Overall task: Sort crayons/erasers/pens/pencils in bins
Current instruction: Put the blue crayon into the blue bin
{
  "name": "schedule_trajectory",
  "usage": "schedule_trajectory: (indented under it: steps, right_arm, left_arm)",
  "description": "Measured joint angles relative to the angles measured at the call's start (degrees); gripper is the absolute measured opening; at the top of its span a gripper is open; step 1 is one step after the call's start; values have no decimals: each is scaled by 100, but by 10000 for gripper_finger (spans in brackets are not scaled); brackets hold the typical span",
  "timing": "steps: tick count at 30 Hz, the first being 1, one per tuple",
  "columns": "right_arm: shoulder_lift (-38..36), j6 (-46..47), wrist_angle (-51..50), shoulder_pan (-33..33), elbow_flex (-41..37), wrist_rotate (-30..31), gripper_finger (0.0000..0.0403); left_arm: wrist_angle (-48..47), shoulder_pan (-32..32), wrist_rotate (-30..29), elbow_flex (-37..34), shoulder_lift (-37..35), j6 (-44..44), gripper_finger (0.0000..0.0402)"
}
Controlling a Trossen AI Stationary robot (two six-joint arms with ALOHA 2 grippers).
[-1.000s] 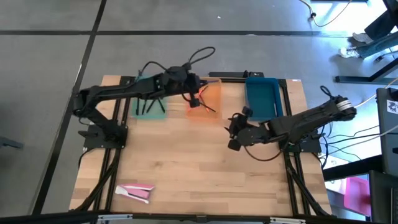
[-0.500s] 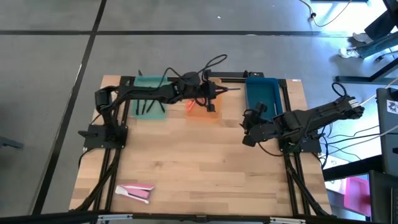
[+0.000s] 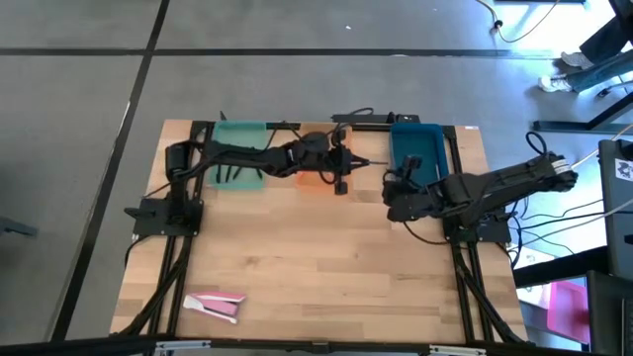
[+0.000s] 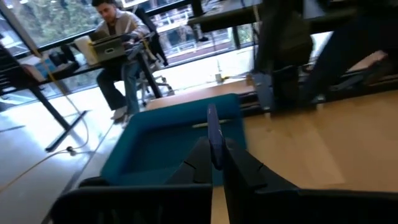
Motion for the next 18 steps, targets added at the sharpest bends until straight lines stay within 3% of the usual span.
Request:
schedule_trajectory:
  steps: [6, 13, 18]
  right_arm:
    - [209, -605, 374, -427, -2, 290, 193]
    - [226, -690, 441, -705, -1, -236, 193]
    - [229, -683, 467, -780, -2, -256, 186]
  left_arm:
    - [0, -214, -54, 0, 0, -13, 2]
    - [-23, -314, -310, 0, 0, -13, 2]
    - [-29, -310, -366, 0, 0, -13, 2]
